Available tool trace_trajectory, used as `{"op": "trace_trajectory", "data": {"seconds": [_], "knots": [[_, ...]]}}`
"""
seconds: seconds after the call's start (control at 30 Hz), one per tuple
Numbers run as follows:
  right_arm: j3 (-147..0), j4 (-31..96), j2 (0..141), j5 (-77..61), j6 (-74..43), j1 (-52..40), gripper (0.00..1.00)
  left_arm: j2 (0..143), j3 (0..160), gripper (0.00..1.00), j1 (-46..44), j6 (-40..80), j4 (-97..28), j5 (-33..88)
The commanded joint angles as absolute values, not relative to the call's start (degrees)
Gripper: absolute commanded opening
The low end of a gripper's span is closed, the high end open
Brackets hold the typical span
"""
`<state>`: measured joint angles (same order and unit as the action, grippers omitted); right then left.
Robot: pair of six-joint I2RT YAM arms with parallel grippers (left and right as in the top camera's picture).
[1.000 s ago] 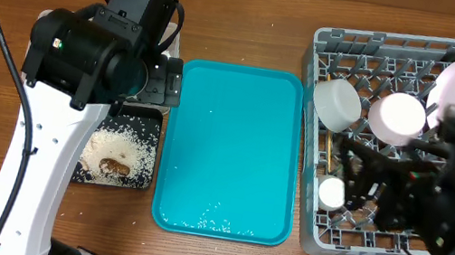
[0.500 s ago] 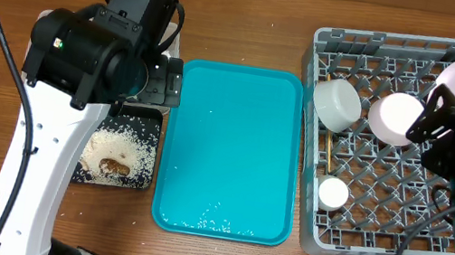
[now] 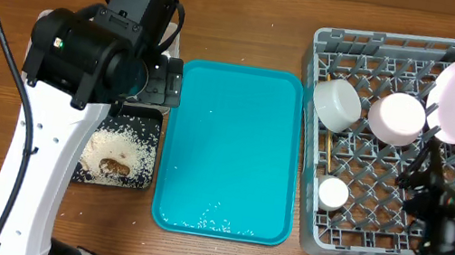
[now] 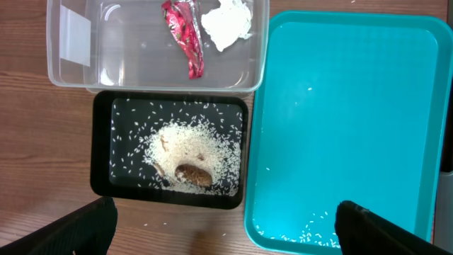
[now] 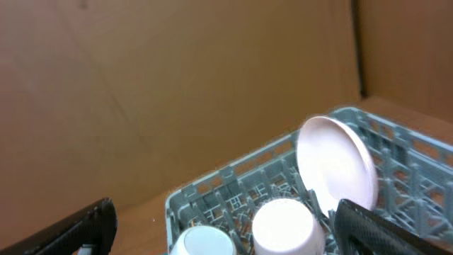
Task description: Sort waste into correct bins and load items into the dishwasher
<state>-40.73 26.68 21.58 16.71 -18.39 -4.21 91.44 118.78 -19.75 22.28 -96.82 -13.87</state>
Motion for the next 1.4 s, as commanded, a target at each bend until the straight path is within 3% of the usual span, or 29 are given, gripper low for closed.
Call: {"op": "trace_trajectory", "data": {"seconds": [0.0, 0.53, 0.83, 1.07, 1.37], "knots": [[-30.7, 19.4, 15.5, 9.4, -14.1, -1.2, 1.00, 91.7, 119.0, 1.00, -19.5, 22.5, -96.8, -13.5], [-0.3, -11.0, 0.1, 5.5, -14.1, 5.5, 1.00, 91.7, 119.0, 1.00, -19.5, 22.5, -96.8, -13.5], [-0.4, -7.1, 0.1, 6.8, -14.1, 5.4, 1.00, 91.7, 119.0, 1.00, -19.5, 22.5, -96.8, -13.5], [-0.4, 3.9, 0.2, 6.8, -14.1, 5.4, 1.00, 91.7, 119.0, 1.00, -19.5, 22.5, -96.8, -13.5], [-0.5, 4.2, 0.4, 6.3, -14.1, 5.4, 1.00, 91.7, 119.0, 1.00, -19.5, 22.5, -96.8, -13.5]]}}
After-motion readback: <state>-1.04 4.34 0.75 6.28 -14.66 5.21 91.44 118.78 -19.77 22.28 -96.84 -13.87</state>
